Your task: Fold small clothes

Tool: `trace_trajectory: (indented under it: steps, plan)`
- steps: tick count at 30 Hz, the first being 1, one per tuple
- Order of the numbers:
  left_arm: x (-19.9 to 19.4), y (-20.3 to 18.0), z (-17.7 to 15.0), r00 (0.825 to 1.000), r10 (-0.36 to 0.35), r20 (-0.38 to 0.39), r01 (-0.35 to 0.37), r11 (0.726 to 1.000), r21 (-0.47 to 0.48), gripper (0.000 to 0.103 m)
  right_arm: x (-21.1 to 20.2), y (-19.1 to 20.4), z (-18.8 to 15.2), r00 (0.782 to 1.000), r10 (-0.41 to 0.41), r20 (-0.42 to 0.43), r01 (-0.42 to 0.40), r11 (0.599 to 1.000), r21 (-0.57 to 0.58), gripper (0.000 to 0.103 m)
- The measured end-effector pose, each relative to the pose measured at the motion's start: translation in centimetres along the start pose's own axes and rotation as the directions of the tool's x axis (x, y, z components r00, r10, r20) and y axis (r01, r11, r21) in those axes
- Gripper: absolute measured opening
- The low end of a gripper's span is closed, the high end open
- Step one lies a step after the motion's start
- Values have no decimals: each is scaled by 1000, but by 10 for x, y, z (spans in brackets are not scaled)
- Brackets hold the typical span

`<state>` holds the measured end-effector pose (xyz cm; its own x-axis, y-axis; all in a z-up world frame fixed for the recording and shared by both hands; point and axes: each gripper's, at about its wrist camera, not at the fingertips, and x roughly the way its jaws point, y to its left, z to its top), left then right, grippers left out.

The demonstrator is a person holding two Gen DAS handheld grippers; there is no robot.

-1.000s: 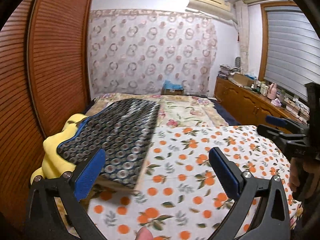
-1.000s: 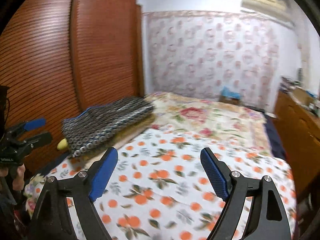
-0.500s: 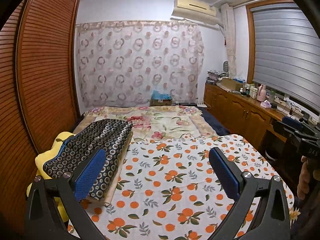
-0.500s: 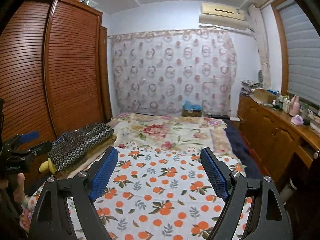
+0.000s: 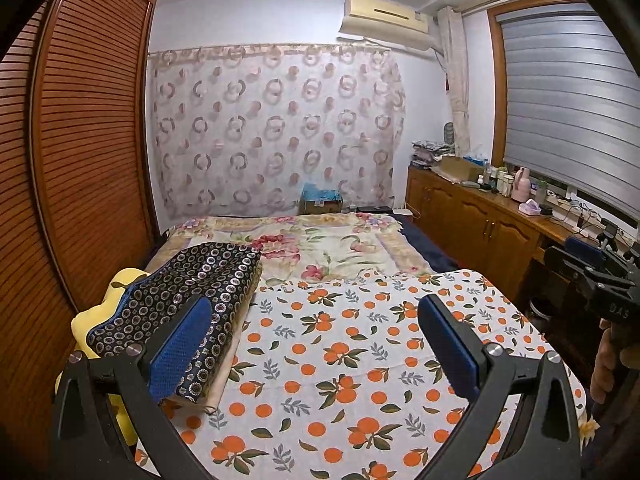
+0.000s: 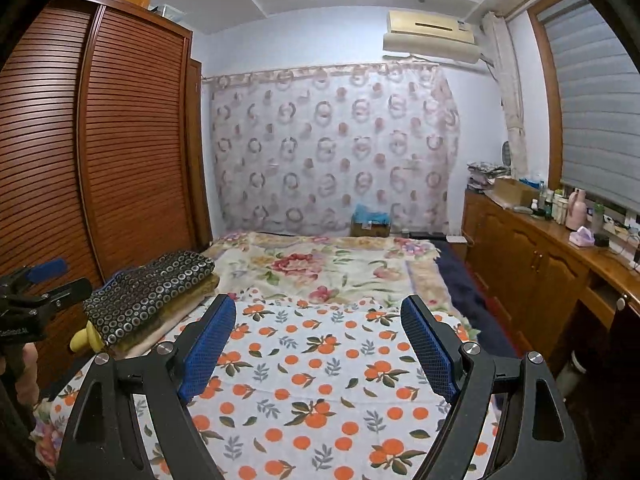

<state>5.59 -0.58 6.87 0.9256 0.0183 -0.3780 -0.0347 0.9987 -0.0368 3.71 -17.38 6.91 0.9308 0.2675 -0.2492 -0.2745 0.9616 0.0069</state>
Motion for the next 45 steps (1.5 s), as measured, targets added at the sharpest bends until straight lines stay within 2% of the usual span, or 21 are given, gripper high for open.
trace_trajectory:
  steps: [45]
  plan:
    - [-1,4,-1,1000,11,1,-11,1000,-3,103,3,-19,3,1000,4,-4,-4,1000,-5,86]
